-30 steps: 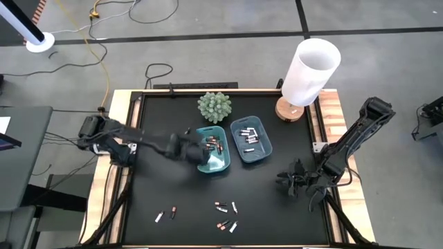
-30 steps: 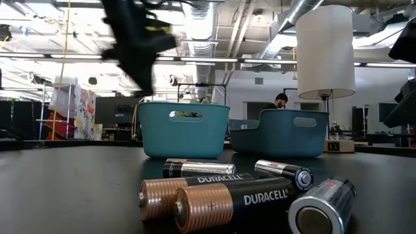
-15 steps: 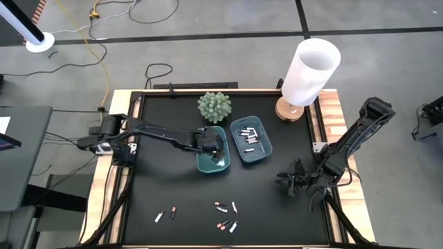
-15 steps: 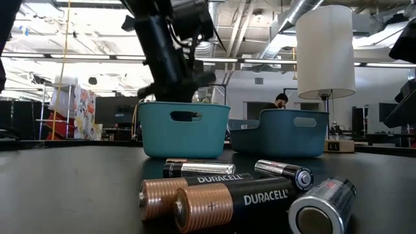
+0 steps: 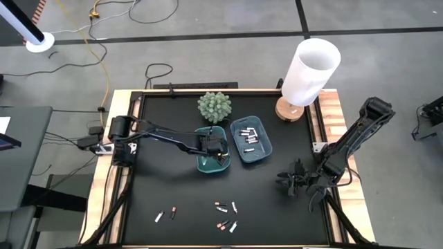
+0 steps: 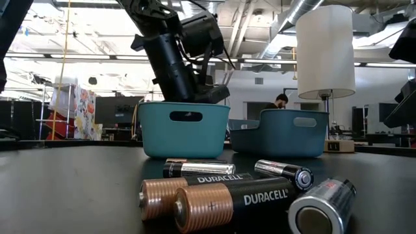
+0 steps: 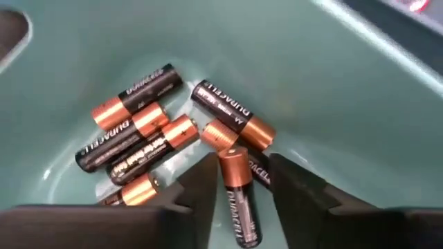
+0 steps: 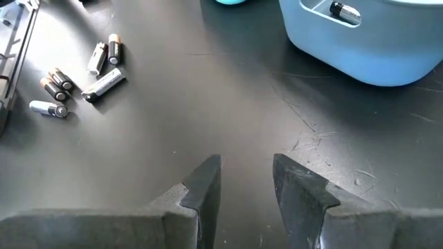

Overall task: Sort batteries
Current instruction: Put the black battery into the green bin, then put the white battery into the blue bin

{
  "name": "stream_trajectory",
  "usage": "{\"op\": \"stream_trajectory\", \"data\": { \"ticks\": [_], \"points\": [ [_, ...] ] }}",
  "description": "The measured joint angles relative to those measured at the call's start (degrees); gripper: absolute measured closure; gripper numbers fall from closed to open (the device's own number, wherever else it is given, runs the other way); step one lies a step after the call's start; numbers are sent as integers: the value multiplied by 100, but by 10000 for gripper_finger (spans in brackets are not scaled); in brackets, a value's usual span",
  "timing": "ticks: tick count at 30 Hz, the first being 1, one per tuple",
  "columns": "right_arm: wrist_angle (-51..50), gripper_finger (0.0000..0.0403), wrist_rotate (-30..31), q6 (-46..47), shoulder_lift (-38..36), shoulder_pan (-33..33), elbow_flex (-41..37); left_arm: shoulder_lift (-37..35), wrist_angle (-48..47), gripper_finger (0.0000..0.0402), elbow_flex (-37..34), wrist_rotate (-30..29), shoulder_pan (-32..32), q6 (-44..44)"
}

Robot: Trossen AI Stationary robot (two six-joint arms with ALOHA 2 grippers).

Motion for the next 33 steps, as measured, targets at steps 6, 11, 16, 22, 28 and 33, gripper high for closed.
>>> {"op": "stream_trajectory", "data": {
  "ticks": [6,11,16,22,28,33],
  "points": [
    [0,253,0,0,0,0,0,5,-19,239,0,6,0,-1],
    [-1,253,-3,0,0,0,0,-46,-38,234,6,134,7,-27],
    [-4,253,-7,-2,0,0,0,-38,-653,233,398,139,9,40],
    [-9,253,-17,-2,0,0,0,-38,-1828,233,1268,-59,-40,443],
    [-11,253,-20,-2,0,1,0,-45,-3041,233,1886,-440,-291,458],
    [-41,253,-20,-2,0,18,0,-122,-4420,233,1941,-1096,-845,-784]
  ]
}}
